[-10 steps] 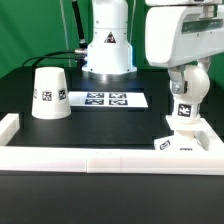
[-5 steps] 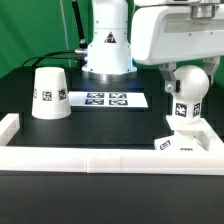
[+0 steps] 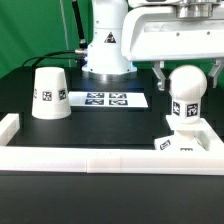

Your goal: Assemble lamp

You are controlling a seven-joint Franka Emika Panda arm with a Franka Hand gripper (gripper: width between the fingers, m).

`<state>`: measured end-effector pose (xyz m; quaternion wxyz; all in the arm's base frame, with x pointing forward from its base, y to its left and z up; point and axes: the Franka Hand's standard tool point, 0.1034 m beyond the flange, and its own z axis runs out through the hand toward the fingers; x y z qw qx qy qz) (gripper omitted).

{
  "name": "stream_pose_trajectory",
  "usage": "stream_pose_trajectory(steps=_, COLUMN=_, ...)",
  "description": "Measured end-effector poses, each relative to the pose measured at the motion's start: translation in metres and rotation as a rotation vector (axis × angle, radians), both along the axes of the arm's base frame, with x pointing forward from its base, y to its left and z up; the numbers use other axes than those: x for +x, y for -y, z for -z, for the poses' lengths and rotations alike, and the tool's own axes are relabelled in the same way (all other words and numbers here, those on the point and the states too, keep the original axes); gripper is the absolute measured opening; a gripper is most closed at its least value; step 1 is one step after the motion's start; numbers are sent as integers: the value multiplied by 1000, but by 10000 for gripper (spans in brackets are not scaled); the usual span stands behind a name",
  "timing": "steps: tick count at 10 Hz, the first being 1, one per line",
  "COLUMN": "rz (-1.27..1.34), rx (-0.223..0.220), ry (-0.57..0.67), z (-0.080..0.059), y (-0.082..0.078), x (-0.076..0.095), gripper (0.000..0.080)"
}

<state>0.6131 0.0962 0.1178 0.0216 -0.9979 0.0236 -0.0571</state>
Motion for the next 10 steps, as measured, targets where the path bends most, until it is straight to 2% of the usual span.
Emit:
stream_pose_trajectory(steps=6, rz=703, rx=59, ry=-64, z=3, y=-10, x=-9, gripper=579)
stream_pose_trajectory(steps=8, rz=798, rx=89, ry=-71, z=4, y=-7, x=-8, gripper=579)
stream_pose_trajectory(steps=10, rz=800, rx=91, ry=-73, z=4, y=-7, x=-8, gripper=579)
